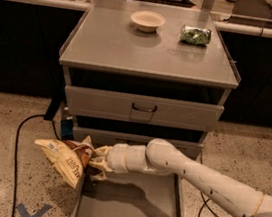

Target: Pick brown chip bag from bottom drawer and place on counter

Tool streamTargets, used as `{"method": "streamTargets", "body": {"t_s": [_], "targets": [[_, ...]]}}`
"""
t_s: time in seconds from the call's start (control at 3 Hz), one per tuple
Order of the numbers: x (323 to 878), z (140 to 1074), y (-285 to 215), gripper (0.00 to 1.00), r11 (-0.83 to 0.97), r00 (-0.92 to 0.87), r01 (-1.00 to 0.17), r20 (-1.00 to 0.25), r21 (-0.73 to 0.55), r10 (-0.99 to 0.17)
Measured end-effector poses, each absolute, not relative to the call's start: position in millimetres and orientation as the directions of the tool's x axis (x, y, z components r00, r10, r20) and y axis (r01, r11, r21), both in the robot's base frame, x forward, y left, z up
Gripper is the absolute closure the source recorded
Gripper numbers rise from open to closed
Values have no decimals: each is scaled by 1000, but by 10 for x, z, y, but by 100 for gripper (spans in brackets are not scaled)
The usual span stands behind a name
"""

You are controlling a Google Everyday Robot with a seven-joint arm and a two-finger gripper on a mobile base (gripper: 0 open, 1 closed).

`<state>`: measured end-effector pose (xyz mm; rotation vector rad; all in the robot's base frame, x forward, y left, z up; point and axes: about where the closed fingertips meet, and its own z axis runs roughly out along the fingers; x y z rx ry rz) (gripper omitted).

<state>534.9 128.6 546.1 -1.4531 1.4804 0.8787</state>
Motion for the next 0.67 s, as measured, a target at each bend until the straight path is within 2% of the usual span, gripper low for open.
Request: {"method": "streamTargets", "body": {"t_s": [0.33,0.67], "targets": [[5410,6283,1253,100,68,119,-985,-907,-159,-403],[5410,6288,1255,100,68,119,-985,-907,-160,-403]]}}
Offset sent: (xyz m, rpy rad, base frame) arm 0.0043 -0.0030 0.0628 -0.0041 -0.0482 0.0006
